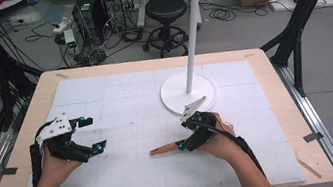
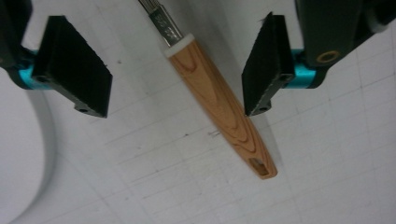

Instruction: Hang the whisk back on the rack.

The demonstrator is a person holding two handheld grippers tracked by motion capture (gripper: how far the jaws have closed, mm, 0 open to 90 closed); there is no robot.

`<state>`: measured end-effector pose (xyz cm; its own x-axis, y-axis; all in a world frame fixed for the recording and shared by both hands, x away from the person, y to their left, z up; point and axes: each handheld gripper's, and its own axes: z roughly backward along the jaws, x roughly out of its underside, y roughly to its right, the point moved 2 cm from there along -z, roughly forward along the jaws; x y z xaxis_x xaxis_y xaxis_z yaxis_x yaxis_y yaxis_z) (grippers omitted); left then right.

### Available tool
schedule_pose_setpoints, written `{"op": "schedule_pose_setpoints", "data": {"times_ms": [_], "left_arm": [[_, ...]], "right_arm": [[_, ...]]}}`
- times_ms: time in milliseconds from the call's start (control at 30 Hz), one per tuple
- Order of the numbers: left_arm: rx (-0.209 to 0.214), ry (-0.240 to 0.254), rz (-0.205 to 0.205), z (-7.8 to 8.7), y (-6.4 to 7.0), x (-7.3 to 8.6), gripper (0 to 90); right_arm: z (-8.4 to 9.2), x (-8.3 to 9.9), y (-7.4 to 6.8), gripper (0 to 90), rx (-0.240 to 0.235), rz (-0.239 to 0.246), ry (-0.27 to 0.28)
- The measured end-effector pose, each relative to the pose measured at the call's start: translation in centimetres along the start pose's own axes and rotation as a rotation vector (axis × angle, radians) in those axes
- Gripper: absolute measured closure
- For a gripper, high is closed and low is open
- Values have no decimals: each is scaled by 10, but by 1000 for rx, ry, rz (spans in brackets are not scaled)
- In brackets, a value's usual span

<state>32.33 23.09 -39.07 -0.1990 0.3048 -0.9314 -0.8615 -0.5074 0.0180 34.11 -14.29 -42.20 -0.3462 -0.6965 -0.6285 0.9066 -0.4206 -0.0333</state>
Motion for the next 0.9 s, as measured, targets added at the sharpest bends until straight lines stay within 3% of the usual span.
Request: {"op": "schedule_pose_setpoints", "data": {"times_ms": [133, 367, 467, 700, 767, 900], "left_arm": [[0, 1, -2, 0, 0, 0, 60], [0, -2, -1, -1, 0, 0, 60], [0, -5, -5, -1, 0, 0, 60], [-3, -8, -7, -1, 1, 0, 61], [-4, -6, -5, -1, 1, 0, 60], [-5, -8, -6, -2, 1, 0, 60]], "right_arm": [[-9, -4, -2, 325, -27, 27, -43], [-24, 0, -6, 416, -53, 26, -150], [-24, -1, -6, 498, -44, 37, -156], [-23, -3, -9, 517, -32, 51, -192], [-23, -4, -11, 560, -23, 55, -213], [-22, -6, -11, 645, -23, 32, -235]]}}
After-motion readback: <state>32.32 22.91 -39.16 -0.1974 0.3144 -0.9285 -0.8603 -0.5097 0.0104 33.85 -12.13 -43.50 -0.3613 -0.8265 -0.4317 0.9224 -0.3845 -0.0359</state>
